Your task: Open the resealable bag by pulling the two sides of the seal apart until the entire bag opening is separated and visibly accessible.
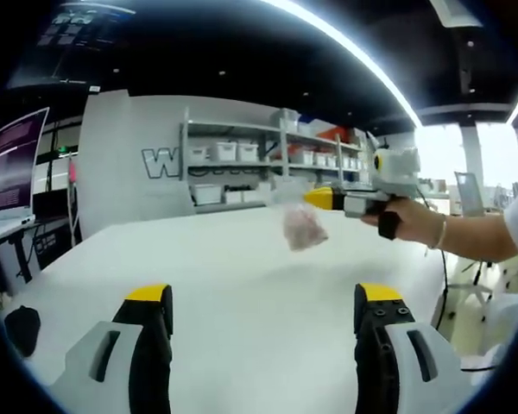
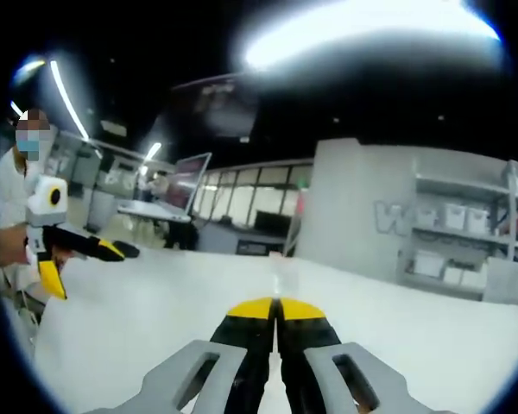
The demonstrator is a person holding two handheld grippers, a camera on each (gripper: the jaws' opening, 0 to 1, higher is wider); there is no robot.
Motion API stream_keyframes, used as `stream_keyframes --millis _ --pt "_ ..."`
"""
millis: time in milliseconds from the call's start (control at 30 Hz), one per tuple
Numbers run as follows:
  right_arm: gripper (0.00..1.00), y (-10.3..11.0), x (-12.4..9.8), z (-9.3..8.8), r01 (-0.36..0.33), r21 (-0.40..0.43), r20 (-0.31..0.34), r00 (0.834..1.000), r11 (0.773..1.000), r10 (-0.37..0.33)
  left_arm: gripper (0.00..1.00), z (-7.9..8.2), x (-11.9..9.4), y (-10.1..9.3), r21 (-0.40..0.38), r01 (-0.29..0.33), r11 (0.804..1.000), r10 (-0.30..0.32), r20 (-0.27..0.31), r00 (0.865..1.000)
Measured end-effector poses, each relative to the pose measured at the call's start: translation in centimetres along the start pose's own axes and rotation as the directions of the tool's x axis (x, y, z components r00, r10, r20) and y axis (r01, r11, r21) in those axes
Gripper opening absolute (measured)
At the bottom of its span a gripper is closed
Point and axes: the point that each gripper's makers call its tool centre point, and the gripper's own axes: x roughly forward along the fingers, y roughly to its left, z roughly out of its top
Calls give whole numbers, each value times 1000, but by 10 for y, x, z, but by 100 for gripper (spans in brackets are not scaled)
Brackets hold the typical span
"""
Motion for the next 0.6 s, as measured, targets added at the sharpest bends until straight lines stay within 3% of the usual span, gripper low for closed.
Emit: stream_keyframes --millis 600 --pt "0 15 -30 7 -3 26 36 999 1000 2 82 0 1 -6 1 8 1000 -8 2 1000"
